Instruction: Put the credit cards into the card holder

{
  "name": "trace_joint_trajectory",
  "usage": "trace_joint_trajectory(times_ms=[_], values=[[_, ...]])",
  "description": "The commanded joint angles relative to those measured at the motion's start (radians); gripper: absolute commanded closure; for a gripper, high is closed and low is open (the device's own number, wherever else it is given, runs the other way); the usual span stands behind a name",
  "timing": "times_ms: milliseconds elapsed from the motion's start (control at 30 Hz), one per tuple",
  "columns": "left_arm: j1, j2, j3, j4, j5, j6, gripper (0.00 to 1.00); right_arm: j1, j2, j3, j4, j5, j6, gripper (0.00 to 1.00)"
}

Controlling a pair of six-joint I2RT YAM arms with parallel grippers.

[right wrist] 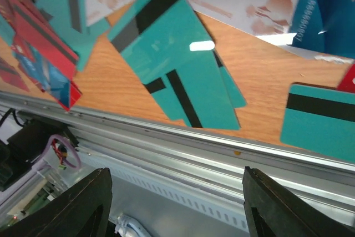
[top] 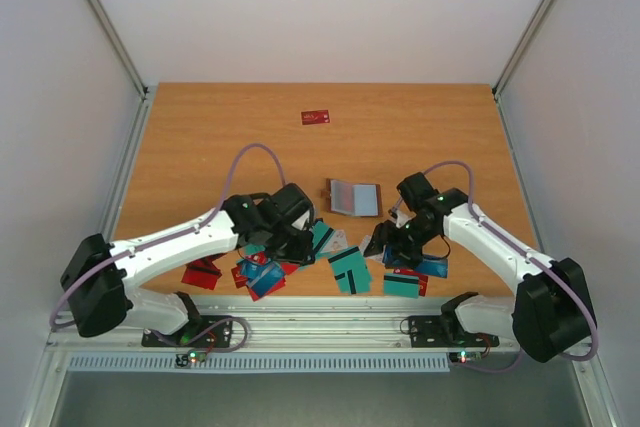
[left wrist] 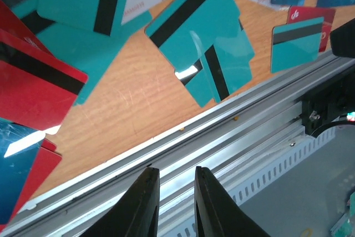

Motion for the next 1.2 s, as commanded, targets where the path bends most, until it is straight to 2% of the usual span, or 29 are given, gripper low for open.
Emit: trace_joint_trajectory(times_ms=[0, 133, 300, 467, 600, 867, 1167], values=[[-0.062, 0.036, -0.035, 0.08, -0.056, -0.095, 0.79, 0.008, -0.003, -0.042, 0.016, 0.012, 0.028, 0.34], [-0.125, 0.074, -0.04, 0.125, -0.105, -0.154, 0.79, 0.008, 0.026, -0.068, 0.022, 0.038, 0.025, 0.35], [-0.18, 0.143, 0.0, 0.127, -0.204, -0.222, 0.76, 0.01, 0.121, -0.086, 0.119, -0.022, -0.014, 0.4], [-0.187, 0.245, 0.059, 0.168, -0.187, -0.228, 0.75, 0.013, 0.226, -0.097, 0.154, -0.072, -0.074, 0.44], [-0.185, 0.312, 0.104, 0.248, -0.124, -0.168, 0.72, 0.016, 0.263, -0.136, 0.191, -0.062, -0.089, 0.49], [-0.125, 0.426, 0.202, 0.219, -0.059, -0.007, 0.71, 0.071, 0.253, -0.227, 0.24, -0.063, -0.061, 0.51], [-0.074, 0.588, 0.327, 0.158, 0.003, 0.214, 0.67, 0.073, 0.15, -0.332, 0.287, -0.075, 0.018, 0.51]])
